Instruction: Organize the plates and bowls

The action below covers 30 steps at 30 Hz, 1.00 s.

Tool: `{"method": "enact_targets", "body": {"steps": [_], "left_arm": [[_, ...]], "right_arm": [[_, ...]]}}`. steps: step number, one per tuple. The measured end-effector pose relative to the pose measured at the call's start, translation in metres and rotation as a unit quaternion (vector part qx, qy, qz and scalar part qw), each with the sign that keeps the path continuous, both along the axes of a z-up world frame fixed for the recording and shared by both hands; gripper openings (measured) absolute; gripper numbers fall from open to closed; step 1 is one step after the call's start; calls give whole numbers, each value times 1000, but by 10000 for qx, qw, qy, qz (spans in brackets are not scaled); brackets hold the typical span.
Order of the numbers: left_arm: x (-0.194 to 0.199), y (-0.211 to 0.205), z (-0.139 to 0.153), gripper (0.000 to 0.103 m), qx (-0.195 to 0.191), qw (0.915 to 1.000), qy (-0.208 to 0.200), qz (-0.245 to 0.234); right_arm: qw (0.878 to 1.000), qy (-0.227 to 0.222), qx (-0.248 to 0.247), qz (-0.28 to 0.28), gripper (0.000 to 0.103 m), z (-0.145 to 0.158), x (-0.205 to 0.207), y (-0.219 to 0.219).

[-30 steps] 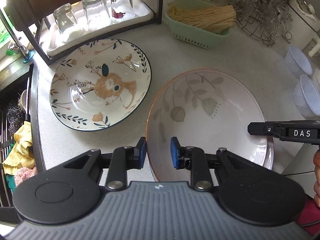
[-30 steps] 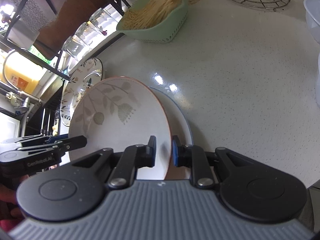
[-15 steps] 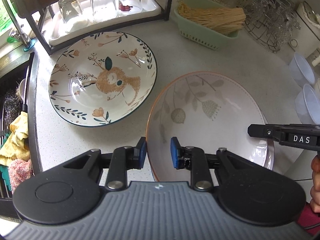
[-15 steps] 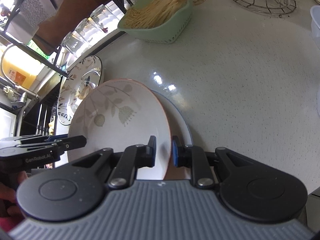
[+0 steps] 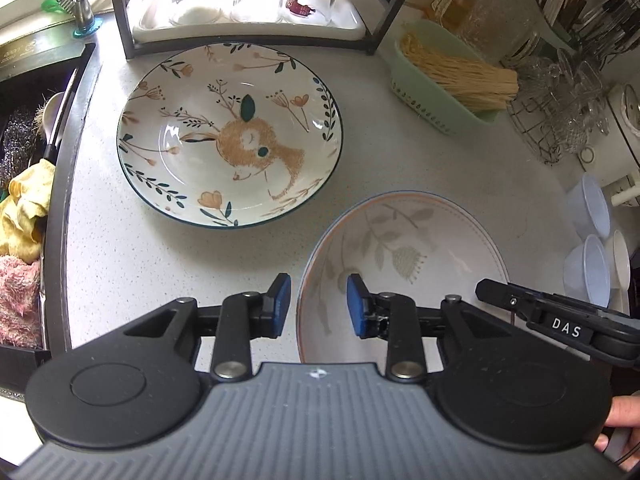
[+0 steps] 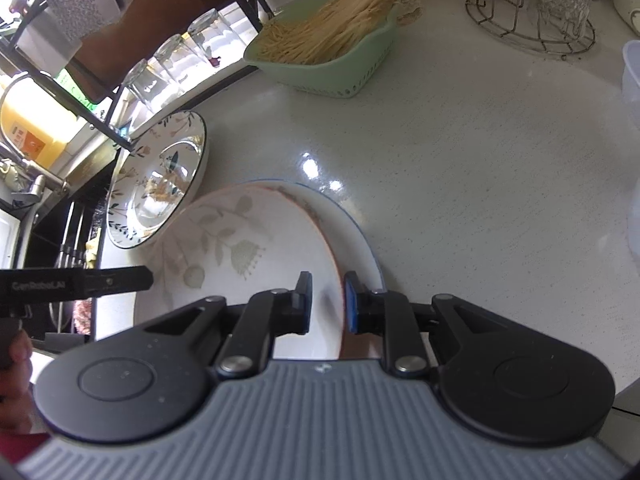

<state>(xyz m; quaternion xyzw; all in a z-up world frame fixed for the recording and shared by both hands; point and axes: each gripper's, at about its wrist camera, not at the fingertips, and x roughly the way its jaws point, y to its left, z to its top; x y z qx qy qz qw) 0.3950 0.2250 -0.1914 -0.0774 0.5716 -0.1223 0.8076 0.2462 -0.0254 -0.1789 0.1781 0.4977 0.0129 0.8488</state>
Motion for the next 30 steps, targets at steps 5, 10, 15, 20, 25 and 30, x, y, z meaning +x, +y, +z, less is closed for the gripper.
{"method": "enact_targets", "body": {"steps": [5, 10, 15, 20, 25, 30], "left_arm": [[-6, 0, 0, 36, -19, 10000, -19, -33], [-11, 3, 9, 36, -18, 9998, -201, -42], [-19, 2, 32, 36, 148, 9981, -598, -38], [-24, 0, 62, 36, 212, 9940, -1074, -74], [-30, -6, 93, 36, 91, 9890, -1471, -136], [-39, -13, 123, 36, -17, 9830, -1829, -177]], "right_arm": [[9998, -95, -180, -37, 20, 2, -3, 4], [9975, -492, -517, 10, 20, 19, -7, 11], [9943, -815, -668, 137, 20, 43, -9, 18], [9908, -1221, -587, 71, 20, 78, -15, 18], [9845, -1645, -607, -40, 20, 113, -23, 17], [9780, -1988, -624, -83, 20, 139, -32, 18]]}}
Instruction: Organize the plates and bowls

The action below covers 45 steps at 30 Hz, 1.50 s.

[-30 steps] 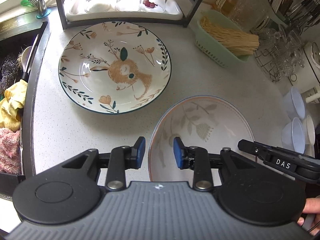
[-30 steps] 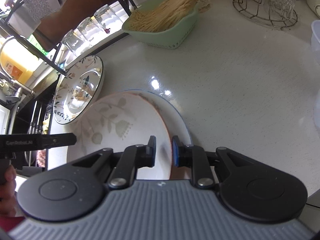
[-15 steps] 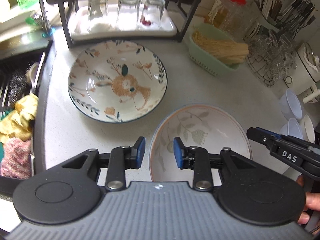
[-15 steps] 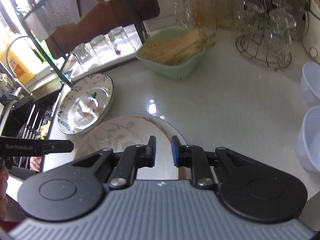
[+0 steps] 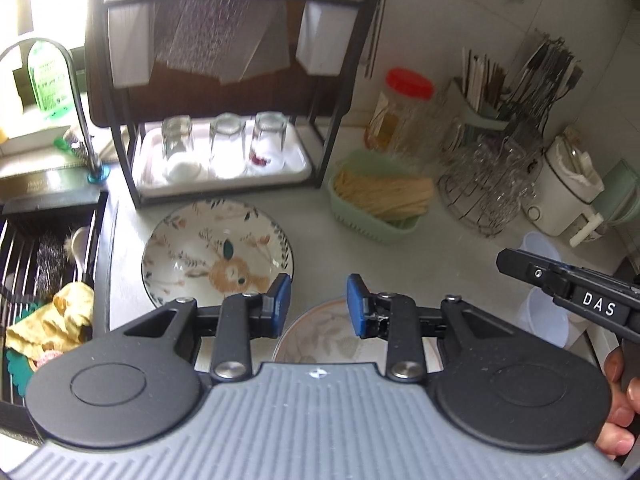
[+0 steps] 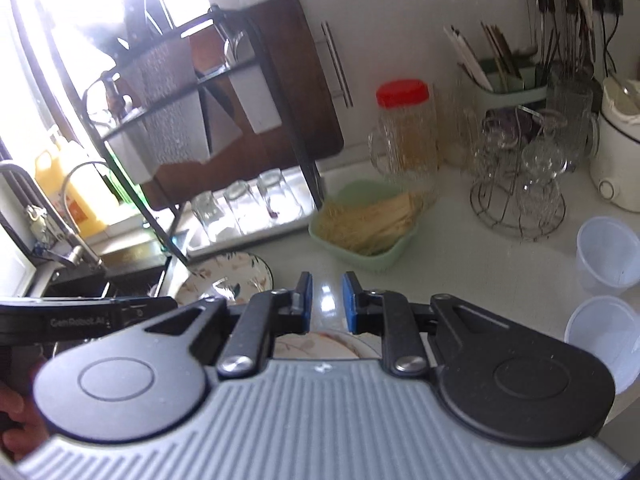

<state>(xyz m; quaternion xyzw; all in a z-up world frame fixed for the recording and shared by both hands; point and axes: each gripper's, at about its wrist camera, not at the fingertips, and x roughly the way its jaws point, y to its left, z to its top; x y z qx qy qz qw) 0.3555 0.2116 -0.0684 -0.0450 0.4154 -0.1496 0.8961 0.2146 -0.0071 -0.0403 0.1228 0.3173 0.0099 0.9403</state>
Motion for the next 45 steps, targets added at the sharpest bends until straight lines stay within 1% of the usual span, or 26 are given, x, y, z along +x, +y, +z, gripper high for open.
{"method": "enact_targets", "body": {"steps": [2, 5, 8, 13, 16, 18, 21, 23, 27, 28, 30, 36, 39, 42, 45], "left_arm": [[-5, -3, 12, 36, -37, 9999, -124, -25], [-18, -6, 30, 36, -17, 9991, -422, 0], [-30, -8, 46, 36, -42, 9983, -586, -64], [-49, -11, 59, 36, 56, 9975, -662, -242], [-60, -5, 52, 36, 238, 9975, -593, -309], [-65, 2, 46, 36, 315, 9981, -462, -259], [-69, 13, 38, 36, 222, 9992, -308, -103], [-71, 19, 36, 36, 153, 9994, -297, 41], [-71, 34, 32, 36, -115, 9993, -156, 311], [-71, 37, 30, 36, -97, 9992, -141, 363], [-72, 44, 28, 36, -37, 9988, -152, 473], [-73, 71, 23, 36, -91, 9966, -168, 798], [-73, 84, 25, 36, -233, 9958, -238, 848], [-74, 97, 24, 36, -299, 9950, -265, 918], [-76, 110, 20, 36, -328, 9948, -233, 941]], "right_arm": [[9999, -104, 13, -13, 20, 9, -6, -1], [9997, -259, -39, 7, 20, 22, -18, 0], [9993, -366, -102, -42, 20, 34, -31, 2], [9986, -498, -129, -124, 20, 43, -51, 7], [9984, -524, -202, -58, 20, 46, -58, 9], [9983, -509, -289, -26, 20, 46, -60, 9], [9987, -384, -318, 42, 20, 41, -59, 9], [9989, -307, -335, 126, 20, 38, -57, 13], [9983, -248, -368, 379, 20, 33, -52, 30], [9982, -243, -349, 435, 20, 31, -50, 34], [9980, -171, -290, 526, 20, 27, -46, 41], [9962, -33, -299, 821, 20, 18, -37, 70], [9965, 94, -252, 785, 20, 16, -33, 84], [9950, 138, -272, 946, 20, 13, -35, 104], [9954, 190, -269, 900, 20, 9, -31, 118]]}}
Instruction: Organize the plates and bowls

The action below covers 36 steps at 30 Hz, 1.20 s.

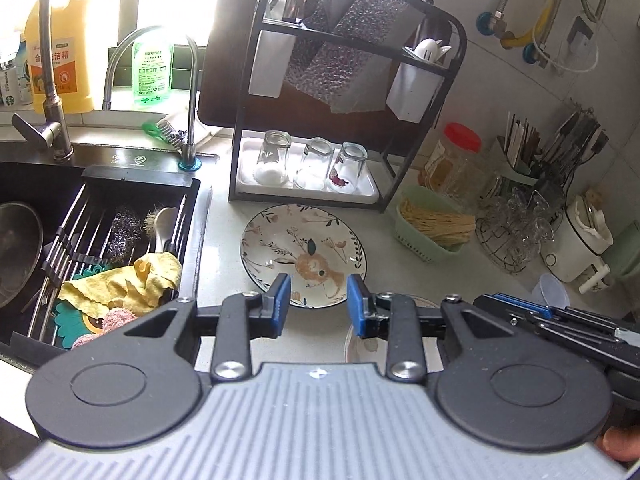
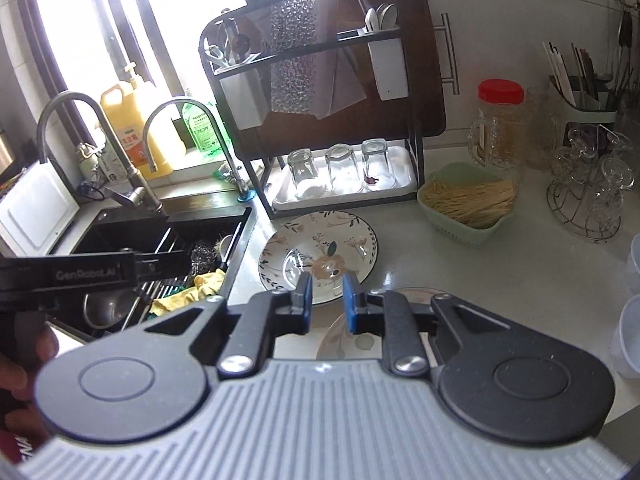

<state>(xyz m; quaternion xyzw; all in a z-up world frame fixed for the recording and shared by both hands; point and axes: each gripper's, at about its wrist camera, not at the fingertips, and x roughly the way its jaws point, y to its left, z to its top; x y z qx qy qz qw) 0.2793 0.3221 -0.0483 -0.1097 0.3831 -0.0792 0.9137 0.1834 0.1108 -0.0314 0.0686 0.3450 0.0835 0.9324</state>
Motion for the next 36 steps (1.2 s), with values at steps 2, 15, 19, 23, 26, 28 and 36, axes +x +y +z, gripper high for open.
{"method": "enact_targets", "body": {"steps": [2, 15, 19, 23, 26, 28, 36], "left_arm": [[-1, 9, -3, 36, 1, 10000, 23, -19], [14, 49, -22, 36, -64, 9979, 181, -615], [22, 56, -30, 36, -162, 9969, 285, -716], [35, 59, -43, 44, -217, 9961, 455, -729], [45, 60, -51, 46, -234, 9957, 537, -718], [54, 62, -55, 51, -324, 9956, 629, -616], [95, 55, -76, 53, -256, 9962, 764, -325]], "right_arm": [[9999, 24, 45, -88, 20, -3, 2, 7], [9984, 187, -58, -524, 20, -13, 3, 50], [9975, 197, -134, -664, 20, -10, 3, 55], [9961, 294, -248, -798, 20, -10, 9, 50], [9953, 445, -238, -825, 21, -14, 18, 45], [9953, 455, -398, -758, 21, -18, 24, 47], [9959, 669, -319, -521, 41, -40, 61, 33]]}}
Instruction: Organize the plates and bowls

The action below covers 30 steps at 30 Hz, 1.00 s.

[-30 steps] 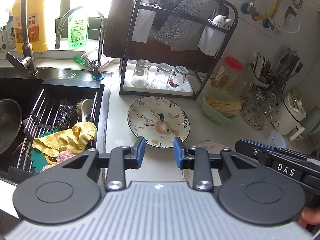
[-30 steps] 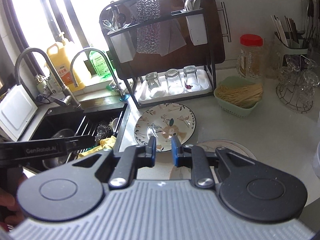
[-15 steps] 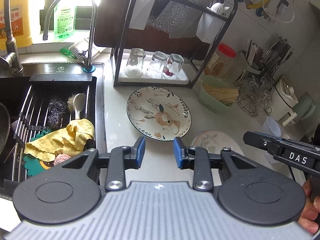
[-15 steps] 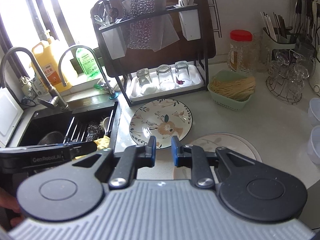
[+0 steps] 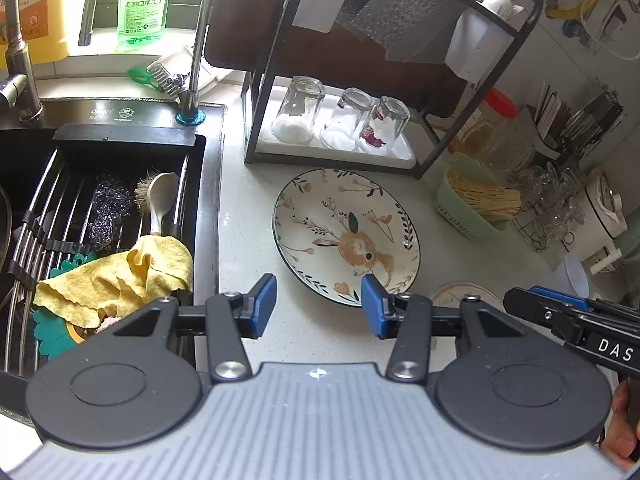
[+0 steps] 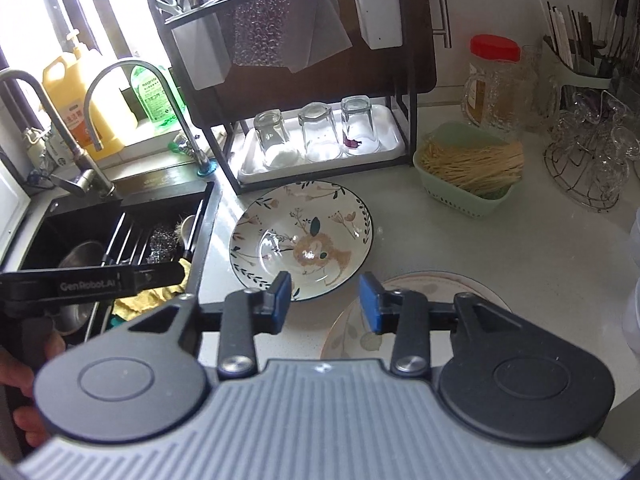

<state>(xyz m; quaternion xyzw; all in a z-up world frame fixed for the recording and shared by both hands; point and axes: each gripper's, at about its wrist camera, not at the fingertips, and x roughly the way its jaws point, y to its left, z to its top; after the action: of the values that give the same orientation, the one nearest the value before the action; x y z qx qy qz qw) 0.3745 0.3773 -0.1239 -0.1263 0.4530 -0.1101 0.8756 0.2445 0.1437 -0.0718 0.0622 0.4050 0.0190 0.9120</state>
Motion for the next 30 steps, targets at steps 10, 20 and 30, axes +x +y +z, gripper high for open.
{"method": "enact_targets", "body": {"steps": [10, 20, 30], "left_arm": [[56, -14, -45, 53, 34, 9985, 401, 371], [96, -24, -82, 52, 140, 9979, 436, 454], [119, -21, -97, 25, 29, 9975, 462, 531]], "right_arm": [[9983, 159, 568, -41, 41, -39, 58, -48], [9931, 471, 1071, -49, 41, -92, 121, -71], [9898, 603, 1287, -79, 30, -123, 157, -66]]}}
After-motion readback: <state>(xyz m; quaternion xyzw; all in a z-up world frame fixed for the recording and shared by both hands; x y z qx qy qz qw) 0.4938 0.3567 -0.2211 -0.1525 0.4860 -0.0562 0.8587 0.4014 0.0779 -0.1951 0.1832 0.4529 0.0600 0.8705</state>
